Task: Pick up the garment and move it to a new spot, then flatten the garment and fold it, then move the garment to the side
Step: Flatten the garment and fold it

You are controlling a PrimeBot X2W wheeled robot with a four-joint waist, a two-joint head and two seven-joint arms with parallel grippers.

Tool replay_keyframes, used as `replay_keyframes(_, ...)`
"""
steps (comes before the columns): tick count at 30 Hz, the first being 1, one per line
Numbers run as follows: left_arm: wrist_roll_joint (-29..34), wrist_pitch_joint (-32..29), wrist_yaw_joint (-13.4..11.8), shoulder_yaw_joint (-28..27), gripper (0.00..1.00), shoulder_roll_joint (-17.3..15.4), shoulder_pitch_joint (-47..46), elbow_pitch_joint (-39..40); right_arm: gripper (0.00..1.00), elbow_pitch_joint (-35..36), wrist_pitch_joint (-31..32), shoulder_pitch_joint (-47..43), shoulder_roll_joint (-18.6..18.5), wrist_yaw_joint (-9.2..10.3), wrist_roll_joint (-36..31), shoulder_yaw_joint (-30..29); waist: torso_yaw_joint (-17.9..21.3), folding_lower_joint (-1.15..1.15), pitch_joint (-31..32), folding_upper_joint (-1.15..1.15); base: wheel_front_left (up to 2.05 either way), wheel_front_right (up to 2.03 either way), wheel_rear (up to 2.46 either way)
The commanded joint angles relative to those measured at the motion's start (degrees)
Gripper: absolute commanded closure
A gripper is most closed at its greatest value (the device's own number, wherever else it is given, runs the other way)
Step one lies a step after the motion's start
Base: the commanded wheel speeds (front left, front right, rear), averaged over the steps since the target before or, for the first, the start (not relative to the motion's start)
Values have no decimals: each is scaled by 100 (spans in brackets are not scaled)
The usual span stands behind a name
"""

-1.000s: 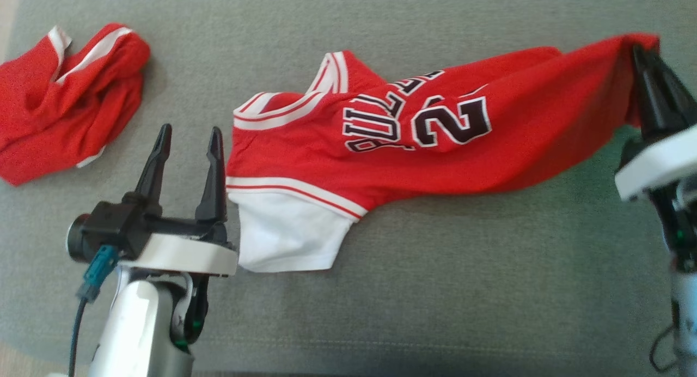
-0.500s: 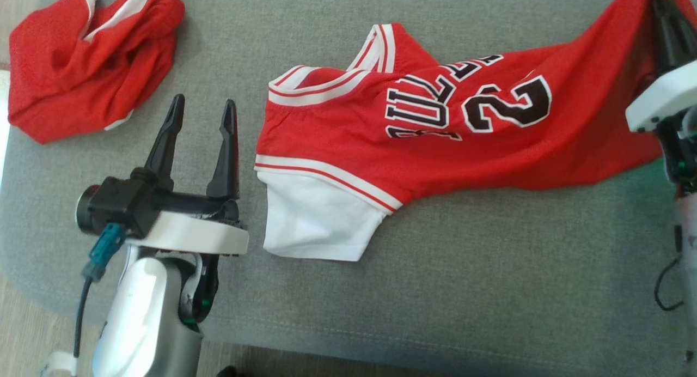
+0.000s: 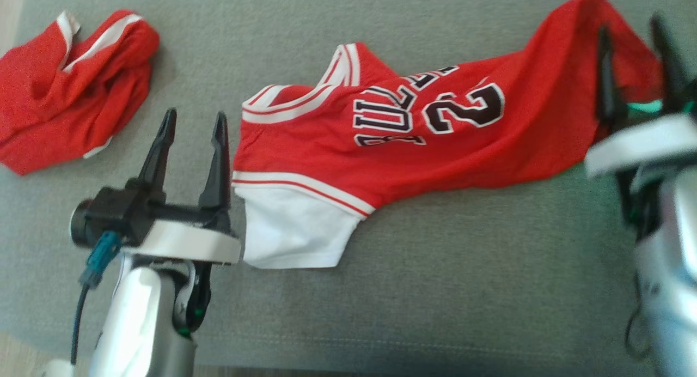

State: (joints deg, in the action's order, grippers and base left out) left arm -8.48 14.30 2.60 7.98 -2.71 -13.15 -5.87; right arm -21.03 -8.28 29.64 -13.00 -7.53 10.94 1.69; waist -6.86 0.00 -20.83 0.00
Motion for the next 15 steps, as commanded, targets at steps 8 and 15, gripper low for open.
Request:
replay_keyframes(8,58,70,9,-431,0,-141,322,132,0,1355,172,-1468,446,4,-145,-22,376,0,393,0,0,0,0)
replay_keyframes(15,66,70,-25,-495,0,-154,592,90,0,2007,433,-2283,747,4,-185,-139,502,0,627,0,0,0,0)
